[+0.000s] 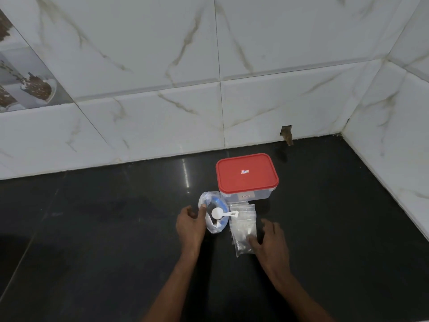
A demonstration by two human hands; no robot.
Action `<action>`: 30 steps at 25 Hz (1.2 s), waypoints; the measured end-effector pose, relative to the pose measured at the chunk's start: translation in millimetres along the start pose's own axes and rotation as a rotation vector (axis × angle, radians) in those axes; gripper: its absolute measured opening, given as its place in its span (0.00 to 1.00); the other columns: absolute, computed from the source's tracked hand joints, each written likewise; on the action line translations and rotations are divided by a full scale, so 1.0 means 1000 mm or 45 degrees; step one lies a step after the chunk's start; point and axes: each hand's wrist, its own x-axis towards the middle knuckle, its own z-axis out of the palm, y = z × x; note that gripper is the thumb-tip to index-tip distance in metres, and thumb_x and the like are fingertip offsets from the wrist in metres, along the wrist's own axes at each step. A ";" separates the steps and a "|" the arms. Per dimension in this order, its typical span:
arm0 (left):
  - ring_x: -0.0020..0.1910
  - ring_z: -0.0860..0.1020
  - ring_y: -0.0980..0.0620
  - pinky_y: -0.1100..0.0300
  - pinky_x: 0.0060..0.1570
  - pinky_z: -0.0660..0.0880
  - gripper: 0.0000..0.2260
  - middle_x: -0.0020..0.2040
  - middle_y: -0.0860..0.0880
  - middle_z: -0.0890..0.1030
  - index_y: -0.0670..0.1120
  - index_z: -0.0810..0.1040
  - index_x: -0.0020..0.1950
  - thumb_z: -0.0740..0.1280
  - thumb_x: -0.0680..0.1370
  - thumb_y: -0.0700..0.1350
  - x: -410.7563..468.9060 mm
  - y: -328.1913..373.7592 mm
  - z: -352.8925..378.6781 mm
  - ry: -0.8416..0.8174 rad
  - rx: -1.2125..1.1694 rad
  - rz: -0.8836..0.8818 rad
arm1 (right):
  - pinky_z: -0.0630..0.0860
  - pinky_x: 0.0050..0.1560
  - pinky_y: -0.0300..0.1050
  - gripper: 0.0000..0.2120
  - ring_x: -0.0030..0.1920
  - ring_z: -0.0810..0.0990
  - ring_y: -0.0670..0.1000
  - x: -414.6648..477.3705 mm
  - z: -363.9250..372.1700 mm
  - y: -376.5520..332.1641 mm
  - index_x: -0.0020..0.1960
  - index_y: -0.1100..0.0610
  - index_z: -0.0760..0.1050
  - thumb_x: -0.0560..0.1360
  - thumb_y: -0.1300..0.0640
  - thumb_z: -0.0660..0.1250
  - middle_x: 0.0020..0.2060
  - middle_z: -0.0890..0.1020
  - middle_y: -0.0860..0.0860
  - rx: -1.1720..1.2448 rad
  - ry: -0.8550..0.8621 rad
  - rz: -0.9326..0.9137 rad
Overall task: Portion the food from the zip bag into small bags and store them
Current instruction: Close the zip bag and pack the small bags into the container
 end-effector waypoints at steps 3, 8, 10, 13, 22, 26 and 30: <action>0.41 0.80 0.50 0.53 0.43 0.78 0.14 0.42 0.48 0.82 0.44 0.78 0.47 0.74 0.74 0.53 0.005 0.002 0.005 -0.110 0.131 0.015 | 0.75 0.51 0.46 0.16 0.53 0.76 0.51 0.006 -0.002 -0.019 0.62 0.57 0.76 0.75 0.54 0.64 0.53 0.77 0.52 0.059 0.199 -0.267; 0.37 0.85 0.43 0.44 0.43 0.83 0.04 0.40 0.45 0.84 0.49 0.78 0.42 0.72 0.74 0.46 0.009 -0.011 -0.002 -0.128 0.064 -0.104 | 0.74 0.47 0.48 0.14 0.47 0.81 0.55 0.045 0.010 -0.060 0.56 0.56 0.81 0.78 0.50 0.62 0.45 0.84 0.54 -0.211 -0.093 -0.364; 0.38 0.85 0.41 0.43 0.41 0.84 0.06 0.41 0.44 0.84 0.50 0.77 0.41 0.72 0.75 0.43 0.007 -0.010 -0.007 -0.137 -0.020 -0.150 | 0.72 0.42 0.46 0.08 0.43 0.80 0.53 0.049 0.013 -0.065 0.50 0.56 0.81 0.77 0.55 0.65 0.41 0.83 0.52 -0.152 -0.148 -0.406; 0.43 0.86 0.43 0.42 0.43 0.84 0.03 0.44 0.44 0.85 0.49 0.80 0.44 0.73 0.75 0.44 0.010 -0.015 -0.010 -0.166 -0.148 -0.205 | 0.74 0.39 0.42 0.03 0.38 0.80 0.46 0.042 0.007 -0.070 0.45 0.55 0.83 0.73 0.60 0.70 0.36 0.83 0.47 0.342 -0.157 -0.286; 0.49 0.85 0.40 0.43 0.50 0.83 0.12 0.52 0.39 0.83 0.42 0.77 0.56 0.73 0.75 0.37 0.015 -0.025 -0.007 -0.288 -0.413 -0.341 | 0.77 0.41 0.45 0.06 0.37 0.82 0.50 -0.001 -0.041 0.008 0.47 0.54 0.84 0.71 0.61 0.75 0.36 0.85 0.49 0.885 0.299 0.460; 0.50 0.84 0.40 0.39 0.52 0.81 0.09 0.52 0.39 0.83 0.44 0.77 0.53 0.72 0.75 0.41 0.015 -0.024 -0.004 -0.266 -0.385 -0.370 | 0.75 0.35 0.44 0.04 0.30 0.77 0.50 0.007 -0.029 0.029 0.47 0.61 0.84 0.71 0.64 0.74 0.32 0.84 0.56 0.942 0.290 0.715; 0.59 0.80 0.45 0.43 0.61 0.78 0.28 0.61 0.47 0.78 0.45 0.72 0.71 0.74 0.74 0.53 0.024 -0.005 -0.009 -0.224 -0.264 -0.214 | 0.79 0.36 0.45 0.07 0.31 0.80 0.51 0.010 -0.019 0.020 0.48 0.62 0.81 0.71 0.63 0.74 0.33 0.85 0.56 0.935 0.180 0.688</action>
